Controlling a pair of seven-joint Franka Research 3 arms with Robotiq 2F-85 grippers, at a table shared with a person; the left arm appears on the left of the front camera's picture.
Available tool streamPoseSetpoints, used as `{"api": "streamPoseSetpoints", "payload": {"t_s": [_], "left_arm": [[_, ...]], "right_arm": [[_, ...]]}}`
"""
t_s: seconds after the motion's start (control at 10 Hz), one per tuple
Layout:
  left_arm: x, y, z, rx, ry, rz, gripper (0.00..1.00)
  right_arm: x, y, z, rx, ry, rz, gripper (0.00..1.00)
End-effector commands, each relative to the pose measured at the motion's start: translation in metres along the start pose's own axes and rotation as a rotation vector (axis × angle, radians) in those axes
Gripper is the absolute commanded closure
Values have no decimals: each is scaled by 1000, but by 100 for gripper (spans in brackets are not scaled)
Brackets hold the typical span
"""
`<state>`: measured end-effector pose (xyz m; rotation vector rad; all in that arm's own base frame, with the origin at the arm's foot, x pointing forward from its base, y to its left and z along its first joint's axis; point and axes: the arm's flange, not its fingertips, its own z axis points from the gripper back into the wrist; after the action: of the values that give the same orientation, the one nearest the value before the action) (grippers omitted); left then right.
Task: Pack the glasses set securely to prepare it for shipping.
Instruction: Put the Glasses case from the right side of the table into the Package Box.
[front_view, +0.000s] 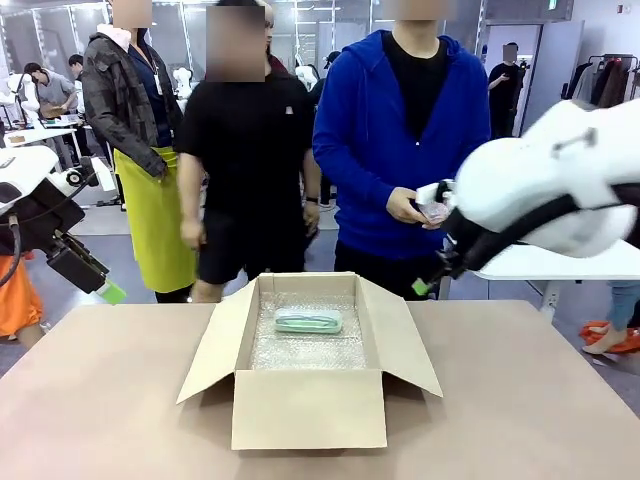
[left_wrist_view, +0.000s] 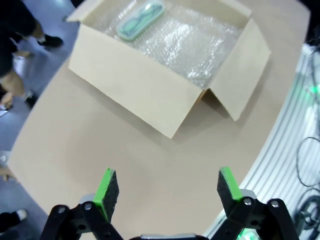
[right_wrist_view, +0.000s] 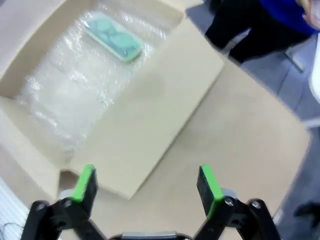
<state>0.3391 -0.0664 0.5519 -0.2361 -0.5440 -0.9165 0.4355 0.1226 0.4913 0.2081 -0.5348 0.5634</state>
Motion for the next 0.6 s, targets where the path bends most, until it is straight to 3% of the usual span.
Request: {"api": "streamPoseSetpoints", "payload": {"t_s": [0.0,0.3,0.5], "left_arm": [[1,0,2,-9,-18,4,0],[1,0,2,-9,-18,4,0],[1,0,2,-9,-18,4,0]], "right_arm": [[-53,7,45,-65,26,-142,0],[-106,10,79,-163,-59,-233,0],[-103,11,72,-122,-63,-185,0]]}}
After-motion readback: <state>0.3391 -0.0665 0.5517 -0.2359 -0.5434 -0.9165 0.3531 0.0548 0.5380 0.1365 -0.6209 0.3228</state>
